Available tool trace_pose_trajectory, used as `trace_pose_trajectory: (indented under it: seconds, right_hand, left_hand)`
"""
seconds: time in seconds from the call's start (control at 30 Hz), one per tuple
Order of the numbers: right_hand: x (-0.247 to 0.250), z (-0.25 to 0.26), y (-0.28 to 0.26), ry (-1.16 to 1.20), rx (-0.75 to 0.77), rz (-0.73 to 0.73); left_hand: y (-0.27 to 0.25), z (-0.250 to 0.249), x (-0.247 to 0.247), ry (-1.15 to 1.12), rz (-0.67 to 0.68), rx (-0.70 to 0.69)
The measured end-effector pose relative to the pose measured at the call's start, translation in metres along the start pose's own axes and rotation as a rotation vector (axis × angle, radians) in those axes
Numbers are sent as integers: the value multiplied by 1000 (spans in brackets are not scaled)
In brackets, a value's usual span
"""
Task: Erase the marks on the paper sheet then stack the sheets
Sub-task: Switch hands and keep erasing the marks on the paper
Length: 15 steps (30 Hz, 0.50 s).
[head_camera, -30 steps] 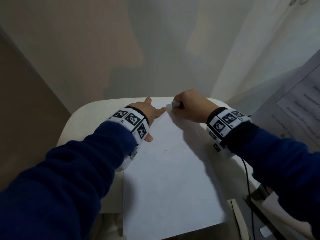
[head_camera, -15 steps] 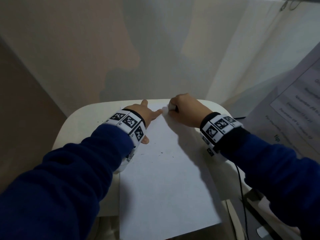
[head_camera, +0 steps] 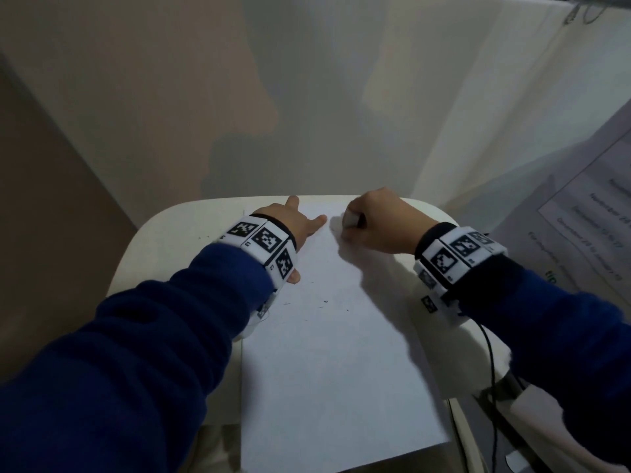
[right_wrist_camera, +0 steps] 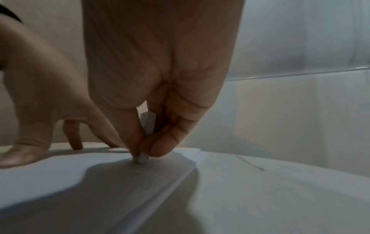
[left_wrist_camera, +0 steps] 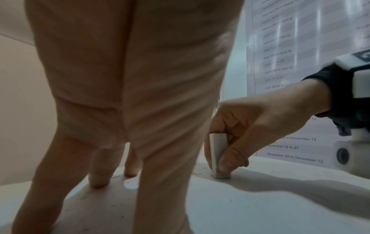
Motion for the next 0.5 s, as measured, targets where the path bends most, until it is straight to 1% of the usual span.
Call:
trace_pose_trajectory:
  seconds: [0.07,0.13,0.23,0.3,0.37,0.5]
  right_hand:
    - [-1,1,-6,-9,35,39]
    - [1,-2,-2,-15,40,11]
    - [3,-9,14,1,-27,-64]
    - [2,-12,17,8,-66,-80]
    - [0,-9,11,3,-57,-60]
    - [-2,-6,-3,-20,11,10]
  left_hand:
    - [-1,0,0,0,2,1]
    - [-1,0,1,-2,0,1]
    - [-4,-1,2,-11,9,10]
    - [-4,-2,2,-10,9,7]
    - [-5,-3,3,3,17,9]
    - [-3,-2,3,4,6,-5]
Point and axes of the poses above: each hand's wrist, its own y-axis towards the middle knuckle, its own x-axis out of the back of the hand, z = x × y, the point moved 5 cm from there along y, towards the middle knuckle, and after that the axes turned 15 degrees about -y, right-handed, at the moved point
